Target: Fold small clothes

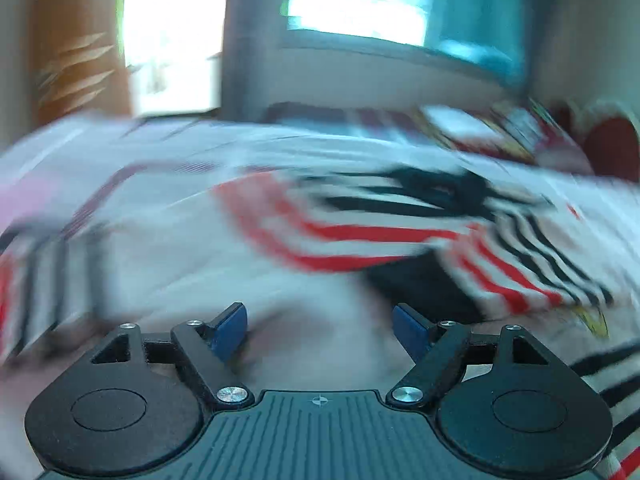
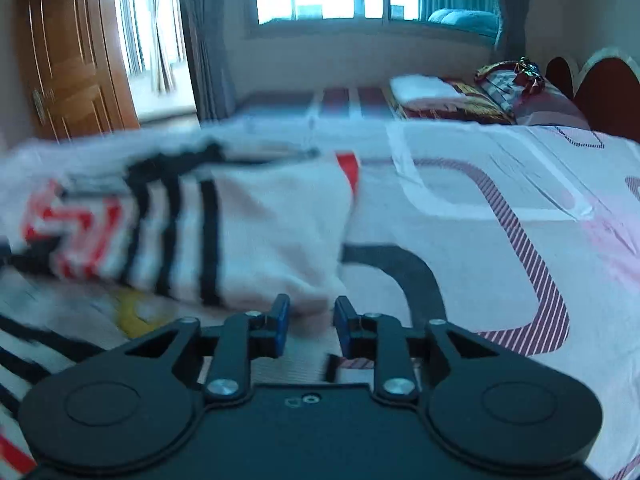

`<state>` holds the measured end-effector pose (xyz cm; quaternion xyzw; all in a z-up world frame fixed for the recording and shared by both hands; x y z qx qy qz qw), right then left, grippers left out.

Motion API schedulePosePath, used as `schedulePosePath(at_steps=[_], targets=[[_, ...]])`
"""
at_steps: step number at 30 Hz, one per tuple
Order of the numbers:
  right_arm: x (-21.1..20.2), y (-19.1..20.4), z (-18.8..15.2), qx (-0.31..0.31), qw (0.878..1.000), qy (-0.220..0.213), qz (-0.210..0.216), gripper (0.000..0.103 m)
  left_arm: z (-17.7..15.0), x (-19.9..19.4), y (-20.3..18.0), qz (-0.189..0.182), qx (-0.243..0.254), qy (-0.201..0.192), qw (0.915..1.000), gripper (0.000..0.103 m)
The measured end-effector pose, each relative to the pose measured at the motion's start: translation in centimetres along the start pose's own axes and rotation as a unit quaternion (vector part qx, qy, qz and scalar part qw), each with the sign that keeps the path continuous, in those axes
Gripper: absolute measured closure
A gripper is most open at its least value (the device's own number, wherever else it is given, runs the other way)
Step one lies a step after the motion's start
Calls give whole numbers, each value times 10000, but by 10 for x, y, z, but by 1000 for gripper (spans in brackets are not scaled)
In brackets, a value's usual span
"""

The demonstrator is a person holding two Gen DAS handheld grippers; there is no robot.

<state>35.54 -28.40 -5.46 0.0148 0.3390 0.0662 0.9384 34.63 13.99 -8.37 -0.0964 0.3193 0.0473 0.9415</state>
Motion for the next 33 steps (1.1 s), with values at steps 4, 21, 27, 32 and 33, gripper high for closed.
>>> schedulePosePath(at_steps=[4,21,27,32,33], targets=[[-10,11,-3,94,9999,53,82,75,-32,-57,105,847,-1615,-457,9822,43],[-16,68,11,-232,9991,-6,355,67,-63,-58,279,650,-4436,-1297,8844,52],[-5,44,13,308,9993,124,160,67,-35,-42,267,1210,-3673,-873,9180,98],[-3,37,10,403,9991,121,74,67,14,-50,210,852,-2437,-1251,9580,98],[-3,36,9,420,9990,116,64,67,28,-46,192,671,-2128,-1265,9665,98]])
Point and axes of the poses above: each gripper's, at about its wrist camera, not at the fingertips, and x roughly the way its jaws point, y to its left, z to its top, the point moved 1 cm from there along x, roughly the way its jaws point, and after that the axes turned 3 degrees about -z, right-handed, at the moved point
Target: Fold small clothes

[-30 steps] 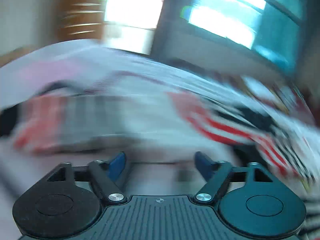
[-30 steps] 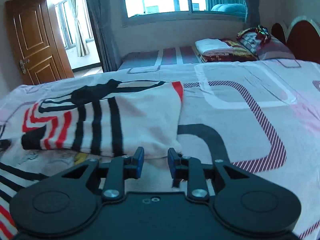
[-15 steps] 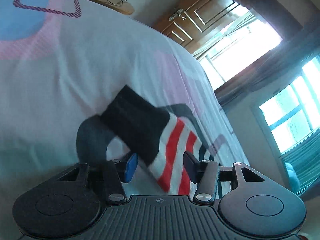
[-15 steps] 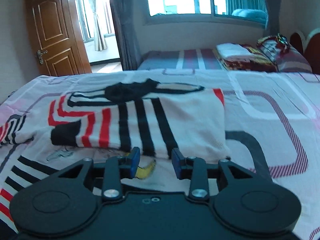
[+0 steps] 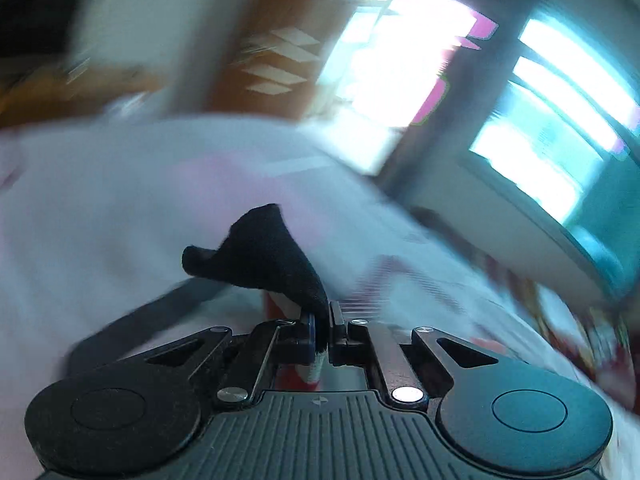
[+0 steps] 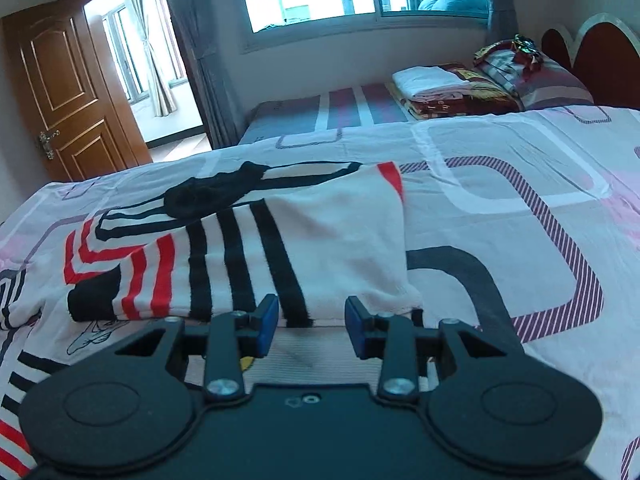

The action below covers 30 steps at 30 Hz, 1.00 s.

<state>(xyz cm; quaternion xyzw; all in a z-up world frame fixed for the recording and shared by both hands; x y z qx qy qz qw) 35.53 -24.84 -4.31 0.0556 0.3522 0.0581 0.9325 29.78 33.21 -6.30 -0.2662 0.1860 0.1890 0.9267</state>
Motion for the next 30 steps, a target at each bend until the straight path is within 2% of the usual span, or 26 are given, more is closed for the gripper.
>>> schedulePosePath(at_steps=[3,5,7,11,12,15,16,17,18,19,20,21,23,26,28,30], targets=[[2,-2,-1,71,10000,-8,-23,67,-5,16,-87,-745,891,267,9929,98],[4,-2,-2,123,9999,-13,-51,67,-21,28,-139,-1171,1286,526,9833,98],[5,-4,-3,201,9998,-16,-76,67,-46,42,-194,-1479,1731,804,9704,98],[4,-3,-6,108,9996,-59,-256,67,-108,65,-279,-1706,2386,1446,9450,98],[2,-5,-6,163,9995,-66,-244,67,-125,72,-297,-1733,2594,1613,9363,98],[0,-11,-2,341,9991,-90,-223,67,-165,85,-332,-1723,2976,2052,9163,97],[0,-13,0,427,9989,-97,-183,65,-176,81,-339,-1718,3141,2090,9100,97],[0,-15,2,533,9985,-84,-104,63,-182,74,-345,-1647,3360,1942,9068,95],[2,-16,4,662,9978,-59,6,60,-186,65,-348,-1663,3464,1849,9045,77],[5,-15,7,815,9965,-44,165,53,-185,55,-349,-1792,3486,1829,9016,64],[7,-14,10,991,9943,-55,398,48,-179,41,-345,-1859,3427,1713,9048,42],[9,-12,12,1137,9915,-77,633,41,-171,27,-336,-1866,3359,1488,9112,39],[20,-2,16,1389,9848,-31,1044,40,-148,5,-302,-1740,3222,1240,9222,39],[45,13,16,1776,9715,248,1548,42,-120,-16,-240,-1279,2813,949,9463,39],[64,23,13,1996,9622,496,1786,44,-111,-24,-203,-811,2863,904,9504,39],[82,31,10,2101,9577,655,1853,44,-108,-21,-175,-568,2850,1041,9512,39]])
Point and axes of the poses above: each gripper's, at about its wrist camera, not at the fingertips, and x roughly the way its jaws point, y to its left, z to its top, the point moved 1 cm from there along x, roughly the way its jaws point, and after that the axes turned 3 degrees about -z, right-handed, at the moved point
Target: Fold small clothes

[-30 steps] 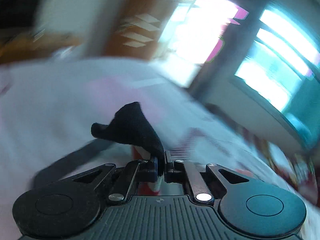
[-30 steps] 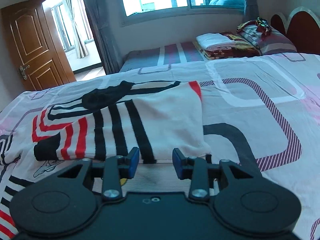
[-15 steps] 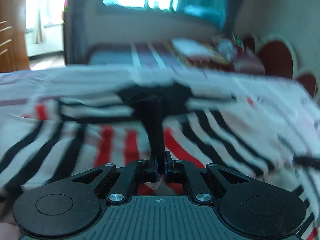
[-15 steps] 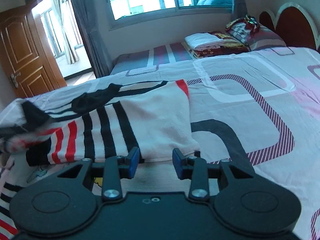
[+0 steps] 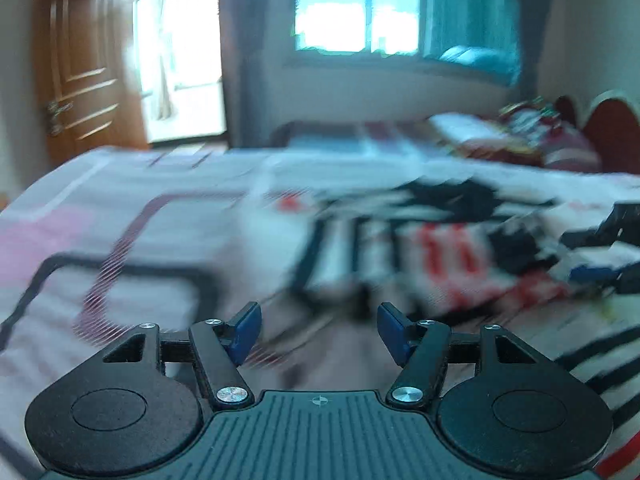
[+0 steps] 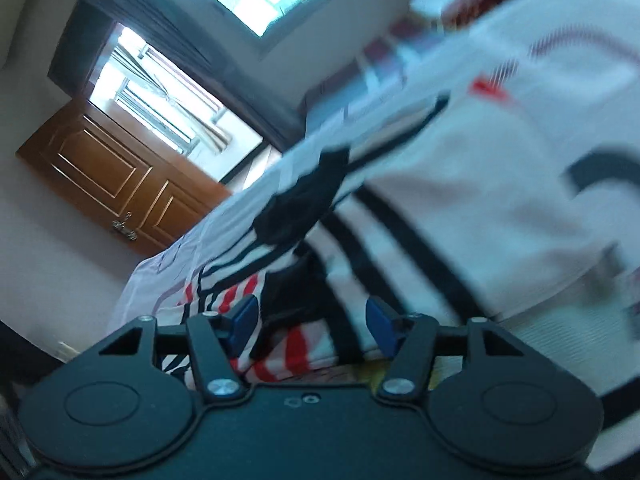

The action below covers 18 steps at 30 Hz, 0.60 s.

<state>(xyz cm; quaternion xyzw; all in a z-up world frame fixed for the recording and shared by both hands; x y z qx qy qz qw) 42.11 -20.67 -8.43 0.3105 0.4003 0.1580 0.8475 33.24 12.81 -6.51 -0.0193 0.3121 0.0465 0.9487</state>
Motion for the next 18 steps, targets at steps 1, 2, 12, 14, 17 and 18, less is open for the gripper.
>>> schedulePosePath(at_steps=[1,2,12,14,17,18], targets=[[10,-1,-1,80,9999,67,-22,44,-4,5,9,14,-25,132,9999,39],[17,-2,-2,136,9999,86,-36,44,-6,9,16,19,-7,202,9998,39],[11,45,4,-1316,9891,-310,-575,96,-5,56,7,-94,117,344,9993,39],[-14,45,12,-1439,9847,-722,-663,96,-6,61,6,-45,125,349,9993,39],[-34,30,22,-1615,9784,-871,-951,96,-8,65,9,-50,81,370,9993,40],[-32,21,24,-1575,9790,-771,-1043,96,-6,64,9,-47,82,334,9994,40]])
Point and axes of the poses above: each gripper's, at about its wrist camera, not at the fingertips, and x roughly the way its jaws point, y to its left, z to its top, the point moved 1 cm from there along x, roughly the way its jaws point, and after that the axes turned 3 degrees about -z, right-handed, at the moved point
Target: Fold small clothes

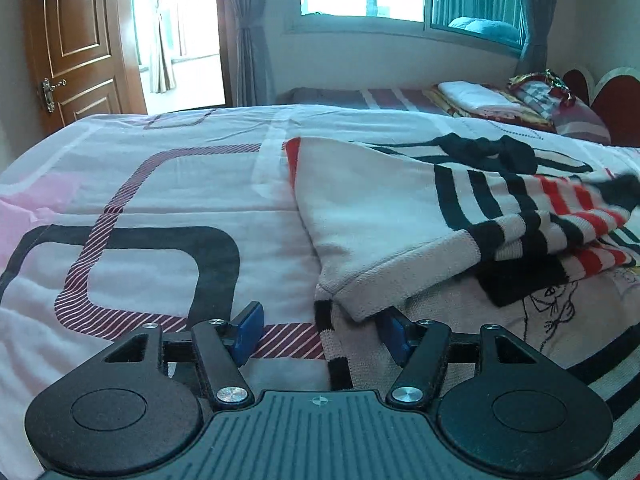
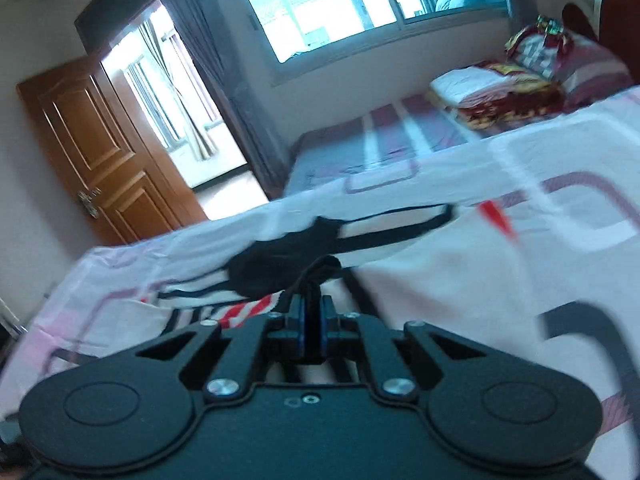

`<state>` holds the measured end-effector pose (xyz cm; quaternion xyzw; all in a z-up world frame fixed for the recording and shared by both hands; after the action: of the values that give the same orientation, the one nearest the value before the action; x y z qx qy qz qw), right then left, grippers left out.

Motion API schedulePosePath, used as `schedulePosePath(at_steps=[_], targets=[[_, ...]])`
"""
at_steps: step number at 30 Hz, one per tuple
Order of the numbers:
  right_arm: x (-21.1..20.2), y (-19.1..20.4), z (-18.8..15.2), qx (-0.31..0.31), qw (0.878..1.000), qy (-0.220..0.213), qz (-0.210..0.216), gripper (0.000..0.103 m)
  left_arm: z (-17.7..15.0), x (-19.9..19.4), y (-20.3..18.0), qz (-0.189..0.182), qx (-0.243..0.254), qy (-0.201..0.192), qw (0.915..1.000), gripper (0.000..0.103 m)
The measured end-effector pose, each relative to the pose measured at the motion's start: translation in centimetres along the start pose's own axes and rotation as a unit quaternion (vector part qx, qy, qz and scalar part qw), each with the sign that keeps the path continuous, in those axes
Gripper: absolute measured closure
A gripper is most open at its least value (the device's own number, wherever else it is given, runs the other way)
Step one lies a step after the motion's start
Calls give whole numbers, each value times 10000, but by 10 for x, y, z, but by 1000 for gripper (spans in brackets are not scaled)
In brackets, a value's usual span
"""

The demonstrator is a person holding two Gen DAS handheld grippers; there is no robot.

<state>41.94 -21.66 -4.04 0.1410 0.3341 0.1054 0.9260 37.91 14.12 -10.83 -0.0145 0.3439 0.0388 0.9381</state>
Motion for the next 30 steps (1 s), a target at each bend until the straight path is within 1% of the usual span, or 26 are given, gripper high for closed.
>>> schedulePosePath(at_steps=[2,4,6,10,13,18,19,20,21,22,23,24,25,27,28,29,30], targets=[[7,-11,-4,180,9996,217,70,96,3,-6,-4,-32,131,-212,9997,40],[6,-12,-9,74,9997,221,37,96,5,-1,-8,134,374,-113,9991,40],[7,-13,-11,149,9997,194,13,96,5,4,-2,103,322,10,9994,40],[9,-19,-12,105,9998,128,-81,96,0,3,15,-140,129,87,9998,39],[15,-20,-23,55,9992,331,-204,96,-1,4,17,-195,154,102,9996,39],[18,-22,-27,0,9989,365,-310,96,0,-3,18,-208,258,189,9993,39],[18,-24,-25,25,9987,412,-311,97,0,-13,20,-206,291,133,9993,39],[15,-26,-23,60,9985,446,-309,95,2,-28,23,-263,240,-105,9993,39],[8,-27,-20,61,9988,388,-293,83,5,-46,27,-550,-37,-441,9975,39],[-2,-26,-17,-7,9995,263,-169,76,11,-54,28,-754,-307,-578,9950,39],[-11,-23,-14,-97,9998,160,99,75,19,-56,24,-899,-437,-667,9927,39],[-14,-18,-13,-147,9995,139,241,76,26,-53,14,-970,-393,-702,9920,39],[-13,-10,-12,-230,9991,159,315,78,34,-45,0,-980,-291,-683,9924,39],[-4,15,-17,-637,9971,188,383,79,43,-29,-21,-1160,-255,-603,9911,39],[1,29,-21,-859,9953,189,410,79,44,-19,-31,-1193,-198,-473,9915,39],[5,38,-25,-1008,9938,206,420,79,41,-6,-41,-1100,-31,-205,9937,39],[10,45,-29,-1168,9923,241,337,81,33,6,-48,-942,173,68,9954,39]])
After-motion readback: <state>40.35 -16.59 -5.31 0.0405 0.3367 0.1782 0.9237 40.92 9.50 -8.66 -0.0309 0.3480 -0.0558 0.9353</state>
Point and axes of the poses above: each gripper's, at about its wrist camera, not at the fingertips, and x roughly the way its jaws point, y to its left, z to its top, the point moved 1 cm from there along x, roughly the way its jaws point, and after that the axes turned 3 degrees about -z, right-handed, at the moved point
